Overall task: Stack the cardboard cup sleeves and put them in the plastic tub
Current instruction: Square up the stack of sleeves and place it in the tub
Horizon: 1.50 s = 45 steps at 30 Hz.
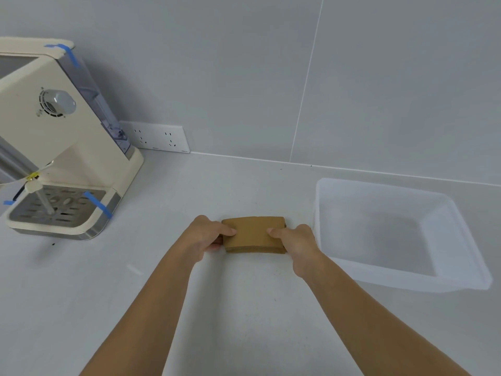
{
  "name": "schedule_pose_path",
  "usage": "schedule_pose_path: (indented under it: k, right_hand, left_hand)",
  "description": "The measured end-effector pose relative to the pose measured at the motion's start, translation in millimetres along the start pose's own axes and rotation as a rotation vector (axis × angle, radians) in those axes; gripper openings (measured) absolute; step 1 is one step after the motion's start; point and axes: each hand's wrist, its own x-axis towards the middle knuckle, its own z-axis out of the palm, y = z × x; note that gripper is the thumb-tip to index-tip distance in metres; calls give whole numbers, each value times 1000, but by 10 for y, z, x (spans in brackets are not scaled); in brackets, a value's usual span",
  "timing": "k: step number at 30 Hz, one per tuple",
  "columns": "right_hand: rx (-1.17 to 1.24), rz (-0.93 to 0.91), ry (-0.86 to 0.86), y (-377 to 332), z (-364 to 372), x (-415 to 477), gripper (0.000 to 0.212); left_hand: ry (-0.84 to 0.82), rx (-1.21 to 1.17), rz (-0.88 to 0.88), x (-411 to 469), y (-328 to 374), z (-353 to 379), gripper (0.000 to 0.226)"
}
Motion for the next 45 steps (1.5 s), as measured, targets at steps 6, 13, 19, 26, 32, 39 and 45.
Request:
schedule_pose_path:
  k: [6,13,19,26,32,39,45]
  right_hand:
    - [44,9,-30,67,-19,37,46]
    - [76,-42,-109,139,-72,-87,22]
    - [108,-127,-205,315,-100,-243,33]
    - [90,-310,-282,501,-236,-489,40]
    - [81,-394,-338,835,-247,-663,45]
    - [141,-421,-334,1108,-152,-773,47]
    - [254,-428,-29,1124,19,-828,25]
  left_hand:
    - [-81,-22,62,-53,-55,7,27]
    - [-178,-128,183,-224,-201,-58,34]
    - [-158,-202,333,-498,-383,-68,39]
    - [-212,-163,548,-892,-647,65,52]
    - [-148,-242,571,-1154,-894,267,62]
    - [130,-475,443,-1304,-1079,561,32]
    - [381,-476,408,-1310,-1115,757,23]
